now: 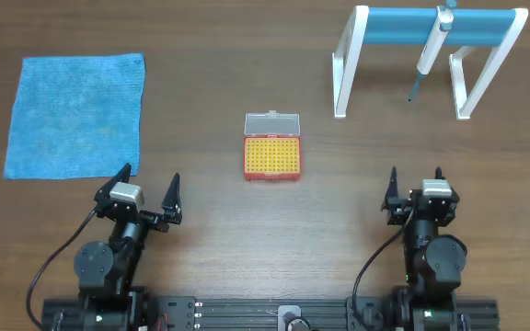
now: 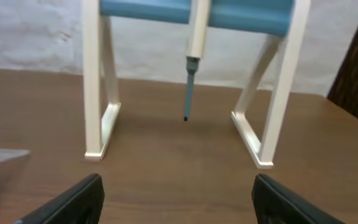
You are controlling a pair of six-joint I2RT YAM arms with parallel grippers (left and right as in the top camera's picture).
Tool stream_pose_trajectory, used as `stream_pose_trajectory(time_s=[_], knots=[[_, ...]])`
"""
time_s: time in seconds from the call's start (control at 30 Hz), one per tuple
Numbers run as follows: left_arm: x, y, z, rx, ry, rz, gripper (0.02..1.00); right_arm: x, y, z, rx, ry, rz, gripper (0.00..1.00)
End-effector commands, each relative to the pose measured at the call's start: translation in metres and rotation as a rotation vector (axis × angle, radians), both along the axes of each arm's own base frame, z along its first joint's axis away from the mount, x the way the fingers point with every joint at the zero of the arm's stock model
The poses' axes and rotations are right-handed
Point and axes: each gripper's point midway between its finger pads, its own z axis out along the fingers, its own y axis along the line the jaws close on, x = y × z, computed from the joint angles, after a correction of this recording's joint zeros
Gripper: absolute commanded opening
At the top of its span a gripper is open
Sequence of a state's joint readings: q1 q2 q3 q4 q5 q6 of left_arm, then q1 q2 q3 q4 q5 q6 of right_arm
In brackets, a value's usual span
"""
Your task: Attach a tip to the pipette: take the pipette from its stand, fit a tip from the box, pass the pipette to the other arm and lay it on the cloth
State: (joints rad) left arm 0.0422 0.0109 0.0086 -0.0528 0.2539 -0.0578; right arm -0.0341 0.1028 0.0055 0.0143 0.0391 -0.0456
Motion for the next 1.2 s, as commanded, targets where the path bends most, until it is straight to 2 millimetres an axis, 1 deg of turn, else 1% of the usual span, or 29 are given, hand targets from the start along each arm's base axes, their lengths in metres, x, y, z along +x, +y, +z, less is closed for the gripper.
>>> stream_pose_trajectory(time_s=[0.03, 0.07, 0.1, 0.2, 0.23, 0.27, 0.3, 0.37, 0.43, 0.5, 0.53, 0.63, 0.73, 0.83, 0.87, 1.03, 1.07, 1.1, 1.13, 1.17, 1.2], knots=[[0.0, 0.001, -0.001, -0.014, 0.003, 0.011, 0.941, 0.019, -0.011, 0.044, 0.069, -0.182, -0.056, 0.77], [0.0, 0.001, -0.001, -0.014, 0.003, 0.011, 0.941, 0.027, -0.012, 0.05, 0.07, -0.203, -0.061, 0.768], [0.0, 0.001, -0.001, -0.015, 0.003, 0.012, 0.941, 0.037, -0.013, 0.05, 0.072, -0.193, -0.062, 0.77], [0.0, 0.001, -0.001, -0.015, 0.003, 0.012, 0.941, 0.079, -0.013, 0.044, 0.115, -0.102, -0.055, 0.768], [0.0, 0.001, -0.001, -0.014, 0.003, 0.011, 0.939, 0.096, -0.009, 0.047, 0.116, -0.078, -0.033, 0.768], [0.0, 0.001, -0.001, -0.014, 0.003, 0.011, 0.941, 0.109, -0.009, 0.051, 0.117, -0.059, -0.03, 0.768], [0.0, 0.001, -0.001, -0.014, 0.002, 0.011, 0.941, 0.117, -0.009, 0.052, 0.118, -0.04, -0.027, 0.768], [0.0, 0.001, -0.001, -0.014, 0.003, 0.011, 0.941, 0.139, -0.01, 0.054, 0.119, 0.045, -0.033, 0.768], [0.0, 0.001, -0.001, -0.014, 0.003, 0.011, 0.941, 0.149, -0.01, 0.06, 0.103, 0.08, -0.033, 0.768], [0.0, 0.001, -0.001, -0.014, 0.003, 0.011, 0.941, 0.155, -0.016, 0.066, 0.098, 0.08, -0.045, 0.768], [0.0, 0.001, -0.001, -0.015, 0.003, 0.012, 0.941, 0.157, -0.02, 0.065, 0.098, 0.082, -0.055, 0.768], [0.0, 0.001, -0.001, -0.014, 0.003, 0.011, 0.941, 0.173, -0.03, 0.057, 0.101, 0.111, -0.078, 0.768], [0.0, 0.002, -0.001, -0.014, 0.003, 0.012, 0.941, 0.19, -0.027, 0.054, 0.106, 0.126, -0.049, 0.768], [0.0, 0.001, -0.001, -0.014, 0.003, 0.011, 0.941, 0.207, -0.027, 0.046, 0.109, 0.148, -0.044, 0.768], [0.0, 0.001, -0.001, -0.015, 0.003, 0.012, 0.941, 0.218, -0.028, 0.043, 0.109, 0.154, -0.043, 0.768], [0.0, 0.001, -0.001, -0.014, 0.003, 0.011, 0.941, 0.228, -0.029, 0.032, 0.11, 0.17, -0.044, 0.768], [0.0, 0.001, -0.001, -0.014, 0.003, 0.011, 0.941, 0.228, -0.029, 0.033, 0.11, 0.167, -0.044, 0.671], [0.0, 0.001, -0.001, -0.014, 0.003, 0.011, 0.941, 0.229, -0.028, 0.033, 0.11, 0.166, -0.041, 0.619], [0.0, 0.001, -0.001, -0.014, 0.003, 0.011, 0.939, 0.229, -0.027, 0.033, 0.111, 0.166, -0.036, 0.448], [0.0, 0.001, -0.001, -0.014, 0.003, 0.011, 0.939, 0.229, -0.027, 0.033, 0.109, 0.166, -0.036, 0.128], [0.0, 0.001, -0.001, -0.014, 0.003, 0.011, 0.941, 0.229, -0.027, 0.033, 0.108, 0.167, -0.036, 0.077]])
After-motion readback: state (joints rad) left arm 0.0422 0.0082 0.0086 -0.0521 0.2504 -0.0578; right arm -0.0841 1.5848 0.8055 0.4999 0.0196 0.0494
